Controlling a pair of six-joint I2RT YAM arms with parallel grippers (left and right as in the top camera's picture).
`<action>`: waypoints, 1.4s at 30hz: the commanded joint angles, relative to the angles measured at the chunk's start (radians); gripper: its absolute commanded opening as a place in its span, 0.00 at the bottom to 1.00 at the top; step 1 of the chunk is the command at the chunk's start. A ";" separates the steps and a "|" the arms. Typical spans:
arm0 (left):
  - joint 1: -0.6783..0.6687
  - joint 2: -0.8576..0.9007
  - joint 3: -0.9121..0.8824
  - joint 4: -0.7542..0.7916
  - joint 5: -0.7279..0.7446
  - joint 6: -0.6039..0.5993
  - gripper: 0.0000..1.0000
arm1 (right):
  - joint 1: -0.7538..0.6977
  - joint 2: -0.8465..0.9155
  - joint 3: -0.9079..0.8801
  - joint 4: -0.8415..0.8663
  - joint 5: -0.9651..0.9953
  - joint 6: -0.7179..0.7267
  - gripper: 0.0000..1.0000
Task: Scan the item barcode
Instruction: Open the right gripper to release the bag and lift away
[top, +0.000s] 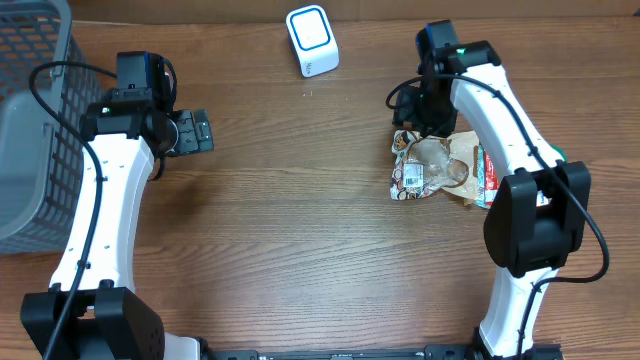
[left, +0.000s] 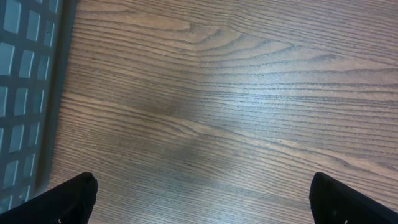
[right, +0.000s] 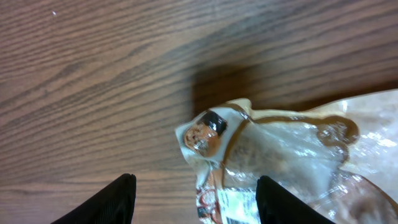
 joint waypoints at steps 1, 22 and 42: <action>0.004 0.010 0.003 0.001 0.001 0.008 1.00 | 0.020 0.005 -0.048 0.029 0.040 0.050 0.64; 0.004 0.010 0.003 0.001 0.001 0.008 1.00 | 0.029 0.002 -0.260 -0.127 0.040 -0.142 0.68; 0.004 0.010 0.003 0.001 0.001 0.008 1.00 | 0.029 0.002 -0.204 0.028 0.041 -0.142 1.00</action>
